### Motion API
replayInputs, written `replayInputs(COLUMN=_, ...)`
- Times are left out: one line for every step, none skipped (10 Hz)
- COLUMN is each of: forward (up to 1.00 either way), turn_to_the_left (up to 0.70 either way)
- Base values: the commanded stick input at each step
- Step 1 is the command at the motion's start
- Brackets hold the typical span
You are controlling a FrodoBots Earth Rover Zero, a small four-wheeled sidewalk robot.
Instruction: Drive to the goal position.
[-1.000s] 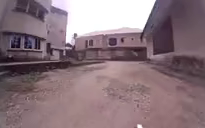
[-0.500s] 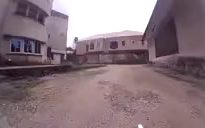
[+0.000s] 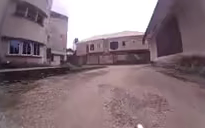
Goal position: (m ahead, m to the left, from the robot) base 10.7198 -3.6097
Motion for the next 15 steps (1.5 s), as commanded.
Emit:
replayInputs(forward=0.50, turn_to_the_left=0.07)
replayInputs(forward=0.50, turn_to_the_left=0.07)
replayInputs(forward=0.50, turn_to_the_left=0.07)
replayInputs(forward=0.50, turn_to_the_left=0.07)
replayInputs(forward=0.50, turn_to_the_left=0.07)
replayInputs(forward=0.50, turn_to_the_left=0.07)
replayInputs(forward=0.50, turn_to_the_left=0.07)
replayInputs(forward=0.50, turn_to_the_left=0.07)
replayInputs(forward=0.50, turn_to_the_left=0.07)
replayInputs(forward=0.50, turn_to_the_left=0.07)
replayInputs(forward=0.50, turn_to_the_left=0.07)
replayInputs(forward=0.50, turn_to_the_left=0.07)
replayInputs(forward=0.50, turn_to_the_left=0.07)
replayInputs(forward=0.50, turn_to_the_left=0.07)
replayInputs(forward=0.50, turn_to_the_left=0.07)
